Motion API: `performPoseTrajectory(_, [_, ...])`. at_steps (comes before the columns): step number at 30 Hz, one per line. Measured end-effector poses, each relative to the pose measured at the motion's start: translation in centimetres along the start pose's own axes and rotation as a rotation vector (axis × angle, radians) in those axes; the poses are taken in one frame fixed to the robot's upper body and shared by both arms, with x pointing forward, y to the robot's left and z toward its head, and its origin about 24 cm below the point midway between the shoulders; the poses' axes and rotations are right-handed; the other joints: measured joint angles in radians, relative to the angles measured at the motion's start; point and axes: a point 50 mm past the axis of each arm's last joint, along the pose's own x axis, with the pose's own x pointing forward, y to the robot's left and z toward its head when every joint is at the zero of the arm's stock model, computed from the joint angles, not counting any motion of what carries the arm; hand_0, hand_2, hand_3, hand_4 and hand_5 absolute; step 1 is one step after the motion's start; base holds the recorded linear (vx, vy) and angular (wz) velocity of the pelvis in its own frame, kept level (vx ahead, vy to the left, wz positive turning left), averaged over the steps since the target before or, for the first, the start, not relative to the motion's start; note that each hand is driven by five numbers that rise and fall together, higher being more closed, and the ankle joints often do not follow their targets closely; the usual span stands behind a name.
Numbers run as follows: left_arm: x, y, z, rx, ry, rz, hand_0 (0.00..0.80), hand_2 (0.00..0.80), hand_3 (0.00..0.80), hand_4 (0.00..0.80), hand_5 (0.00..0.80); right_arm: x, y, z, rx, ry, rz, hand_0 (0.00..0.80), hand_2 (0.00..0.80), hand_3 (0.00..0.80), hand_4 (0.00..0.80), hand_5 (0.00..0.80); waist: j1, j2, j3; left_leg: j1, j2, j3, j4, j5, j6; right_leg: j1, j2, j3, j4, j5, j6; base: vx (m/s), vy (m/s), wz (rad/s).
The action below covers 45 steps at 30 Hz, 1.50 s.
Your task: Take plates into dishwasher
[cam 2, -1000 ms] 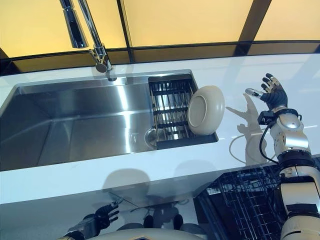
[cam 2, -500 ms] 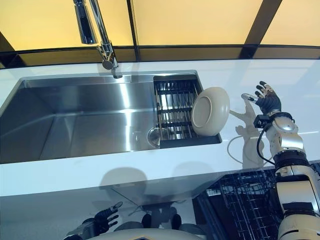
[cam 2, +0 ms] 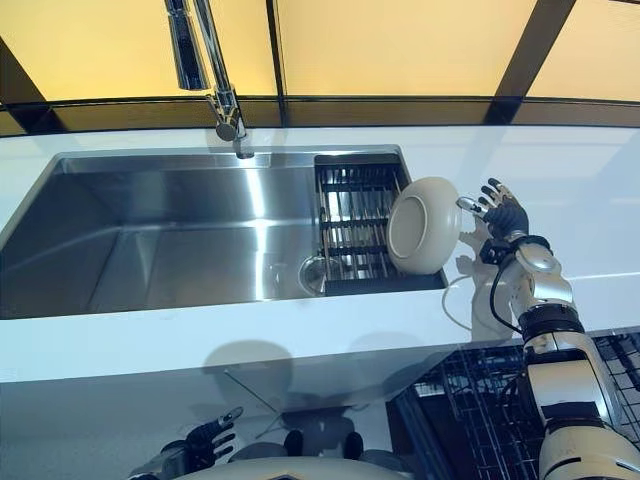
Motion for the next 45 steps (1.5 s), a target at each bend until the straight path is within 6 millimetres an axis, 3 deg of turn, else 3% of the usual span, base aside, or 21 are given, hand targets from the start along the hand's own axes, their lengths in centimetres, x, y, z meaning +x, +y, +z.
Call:
performPoseTrajectory(28, [-0.1,0.1,-0.3,-0.01,0.0,0.004,0.0,0.0,0.0,0.0,0.0,0.2,0.9,-0.3,0.016,-0.001,0.004,0.0,0.0,0.0,0.0,0.0,0.0,0.008,-0.001,0.003,0.0,0.001,0.0,0.0,0.0,0.008,0.0,0.001,0.0,0.003,-0.004,0.0,0.0,0.0])
performPoseTrajectory(38, [-0.1,0.1,-0.3,-0.01,0.0,0.003,0.0,0.0,0.0,0.0,0.0,-0.1,-0.6,0.5,-0.044,-0.008,-0.06,0.0,0.0,0.0,0.0,0.0,-0.002,0.007,-0.002,0.007,0.0,0.003,0.0,0.0,0.0,0.007,0.0,0.004,0.001,0.003,-0.004,0.0,0.0,0.0])
performPoseTrajectory(45, [-0.1,0.1,-0.4,-0.011,0.003,0.003,0.0,0.0,0.0,0.0,0.0,-0.6,-2.8,2.0,-0.121,-0.026,-0.111,0.0,0.0,0.0,0.0,0.0,-0.002,0.003,-0.003,0.011,0.001,0.017,0.0,-0.001,0.001,0.005,0.001,0.016,0.001,0.004,-0.002,-0.001,0.0,-0.04])
